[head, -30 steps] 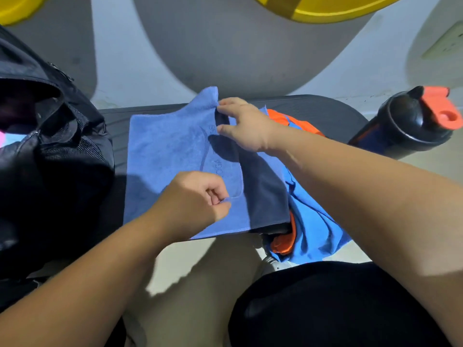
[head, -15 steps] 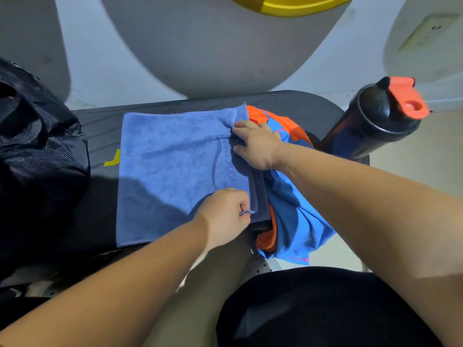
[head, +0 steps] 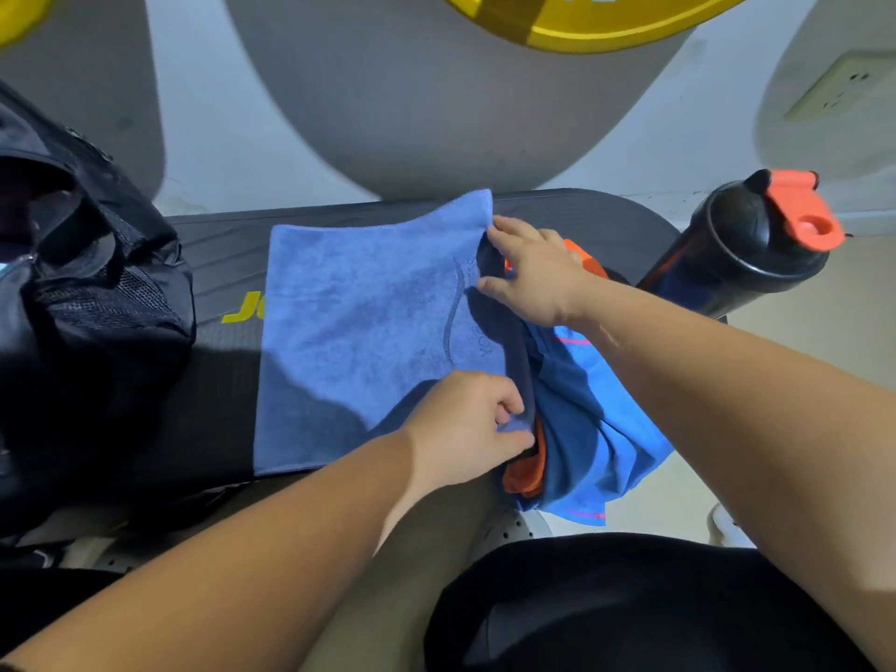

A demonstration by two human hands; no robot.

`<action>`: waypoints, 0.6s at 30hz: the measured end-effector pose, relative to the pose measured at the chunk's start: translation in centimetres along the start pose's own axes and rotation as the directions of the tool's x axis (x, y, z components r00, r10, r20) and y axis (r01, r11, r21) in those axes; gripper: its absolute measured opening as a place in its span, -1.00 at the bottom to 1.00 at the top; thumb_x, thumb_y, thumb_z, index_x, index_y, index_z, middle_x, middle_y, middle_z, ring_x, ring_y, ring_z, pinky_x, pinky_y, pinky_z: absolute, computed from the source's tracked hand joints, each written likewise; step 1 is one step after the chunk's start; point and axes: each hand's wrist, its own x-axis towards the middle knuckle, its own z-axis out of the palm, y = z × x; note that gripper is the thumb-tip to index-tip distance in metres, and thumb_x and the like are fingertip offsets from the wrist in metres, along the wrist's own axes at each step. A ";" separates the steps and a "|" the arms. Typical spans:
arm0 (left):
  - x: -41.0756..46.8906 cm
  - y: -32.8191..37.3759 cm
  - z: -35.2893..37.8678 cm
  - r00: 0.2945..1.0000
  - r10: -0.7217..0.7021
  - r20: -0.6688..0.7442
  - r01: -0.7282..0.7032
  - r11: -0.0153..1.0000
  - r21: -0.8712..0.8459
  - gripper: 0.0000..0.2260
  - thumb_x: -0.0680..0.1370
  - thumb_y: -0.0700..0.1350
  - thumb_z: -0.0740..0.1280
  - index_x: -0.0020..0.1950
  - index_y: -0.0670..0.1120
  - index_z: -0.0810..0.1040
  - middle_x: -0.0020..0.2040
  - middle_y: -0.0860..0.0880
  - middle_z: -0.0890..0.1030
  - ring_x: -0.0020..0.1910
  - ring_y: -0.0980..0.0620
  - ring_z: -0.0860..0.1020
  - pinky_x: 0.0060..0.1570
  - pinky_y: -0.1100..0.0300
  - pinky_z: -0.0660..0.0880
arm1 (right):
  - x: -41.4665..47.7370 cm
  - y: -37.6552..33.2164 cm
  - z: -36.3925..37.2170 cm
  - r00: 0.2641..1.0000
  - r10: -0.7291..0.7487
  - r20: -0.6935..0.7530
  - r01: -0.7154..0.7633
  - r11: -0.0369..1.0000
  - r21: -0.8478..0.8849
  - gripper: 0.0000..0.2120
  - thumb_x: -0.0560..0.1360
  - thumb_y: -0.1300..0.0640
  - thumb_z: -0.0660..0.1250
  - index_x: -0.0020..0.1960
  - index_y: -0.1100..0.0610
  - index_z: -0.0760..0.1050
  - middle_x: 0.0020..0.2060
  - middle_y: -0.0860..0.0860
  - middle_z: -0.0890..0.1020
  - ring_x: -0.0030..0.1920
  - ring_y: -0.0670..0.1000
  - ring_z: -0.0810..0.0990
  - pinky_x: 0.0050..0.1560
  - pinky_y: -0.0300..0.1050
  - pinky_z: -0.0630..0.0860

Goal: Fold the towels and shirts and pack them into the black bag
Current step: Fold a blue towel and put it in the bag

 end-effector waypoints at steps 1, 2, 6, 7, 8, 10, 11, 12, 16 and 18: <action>0.0 -0.4 0.1 0.998 -0.021 0.054 0.021 1.000 -0.016 -0.81 0.46 0.05 0.48 0.02 0.01 0.65 -0.13 0.10 0.62 -0.17 0.19 0.58 -0.03 0.18 0.56 | 0.0 0.0 0.7 0.998 0.032 0.052 -0.028 0.997 -0.070 -0.39 0.52 -0.31 0.19 0.49 -0.07 0.27 0.59 -0.10 0.05 0.54 0.20 0.09 0.44 0.26 0.17; -0.1 -0.7 0.0 0.998 -0.023 0.062 0.024 1.000 -0.017 -0.81 0.49 0.06 0.46 0.03 0.02 0.66 -0.12 0.10 0.63 -0.15 0.19 0.58 -0.02 0.17 0.56 | 0.0 -0.1 1.4 0.995 0.062 0.073 -0.051 0.988 -0.146 -0.38 0.53 -0.35 0.15 0.48 -0.06 0.28 0.59 -0.04 0.05 0.55 0.21 0.07 0.44 0.28 0.16; 0.8 -3.2 -2.4 0.949 0.046 -0.312 -0.023 0.997 0.076 -0.86 0.56 -0.05 0.30 -0.08 -0.05 0.63 -0.15 0.01 0.61 -0.16 0.03 0.54 -0.05 0.02 0.49 | -0.3 -2.3 3.7 0.998 -0.012 -0.060 -0.003 0.970 -0.242 -0.25 0.53 -0.41 0.03 0.60 -0.06 0.06 0.61 0.09 -0.02 0.58 0.24 -0.06 0.50 0.30 0.01; 1.3 -4.1 -3.5 0.904 0.052 -0.424 -0.004 0.993 0.114 -0.85 0.55 -0.05 0.27 -0.04 -0.05 0.62 -0.11 -0.02 0.60 -0.11 -0.03 0.54 -0.02 0.01 0.50 | -0.3 -3.0 4.1 0.996 -0.065 -0.068 0.046 0.969 -0.242 -0.23 0.53 -0.42 0.00 0.62 -0.05 0.01 0.62 0.09 -0.06 0.59 0.22 -0.10 0.52 0.31 -0.05; 1.8 -5.3 -4.6 0.864 0.049 -0.501 0.032 0.988 0.152 -0.81 0.53 -0.04 0.25 0.03 -0.05 0.61 -0.04 -0.04 0.60 -0.03 -0.09 0.55 0.05 -0.01 0.49 | -0.3 -3.6 4.7 0.992 -0.113 -0.060 0.094 0.964 -0.250 -0.20 0.51 -0.44 -0.06 0.62 -0.04 -0.03 0.62 0.08 -0.10 0.60 0.20 -0.14 0.53 0.30 -0.10; 3.0 -7.4 -6.6 0.844 0.020 -0.535 0.141 0.956 0.257 -0.68 0.57 -0.01 0.22 0.27 -0.07 0.53 0.21 -0.08 0.56 0.22 -0.17 0.49 0.26 -0.07 0.40 | -0.2 -4.6 5.9 0.986 -0.166 -0.015 0.156 0.950 -0.271 -0.13 0.46 -0.47 -0.20 0.62 -0.01 -0.09 0.62 0.06 -0.13 0.60 0.17 -0.16 0.53 0.28 -0.15; 3.4 -8.2 -7.3 0.868 -0.013 -0.497 0.197 0.927 0.319 -0.60 0.60 0.04 0.20 0.41 -0.05 0.44 0.37 -0.08 0.47 0.37 -0.17 0.40 0.38 -0.09 0.30 | -0.1 -4.7 6.6 0.985 -0.171 0.010 0.167 0.945 -0.280 -0.12 0.44 -0.47 -0.24 0.62 -0.01 -0.11 0.62 0.06 -0.15 0.60 0.16 -0.17 0.53 0.28 -0.16; 3.7 -9.1 -7.8 0.897 -0.049 -0.439 0.239 0.890 0.388 -0.52 0.62 0.10 0.16 0.52 -0.01 0.29 0.52 -0.04 0.32 0.50 -0.14 0.25 0.48 -0.10 0.16 | 0.1 -4.6 7.1 0.985 -0.168 0.030 0.170 0.941 -0.293 -0.12 0.45 -0.48 -0.25 0.63 -0.01 -0.13 0.62 0.06 -0.17 0.60 0.16 -0.19 0.53 0.27 -0.17; 4.9 -12.7 -9.1 0.961 -0.155 -0.230 0.262 0.779 0.569 -0.29 0.57 0.37 -0.07 0.63 0.10 -0.15 0.62 0.13 -0.24 0.59 -0.01 -0.26 0.53 -0.18 -0.22 | 1.3 -3.7 7.9 0.983 -0.176 0.057 0.185 0.921 -0.343 -0.13 0.45 -0.52 -0.20 0.62 -0.09 -0.20 0.60 0.07 -0.24 0.59 0.18 -0.28 0.53 0.28 -0.25; 5.2 -14.2 -10.0 0.963 -0.156 -0.219 0.260 0.745 0.614 -0.21 0.50 0.47 -0.10 0.61 0.13 -0.23 0.59 0.14 -0.33 0.58 -0.01 -0.33 0.52 -0.21 -0.25 | 2.2 -3.4 7.5 0.985 -0.166 0.055 0.175 0.926 -0.334 -0.12 0.42 -0.55 -0.20 0.61 -0.14 -0.22 0.60 0.08 -0.24 0.58 0.21 -0.29 0.53 0.29 -0.26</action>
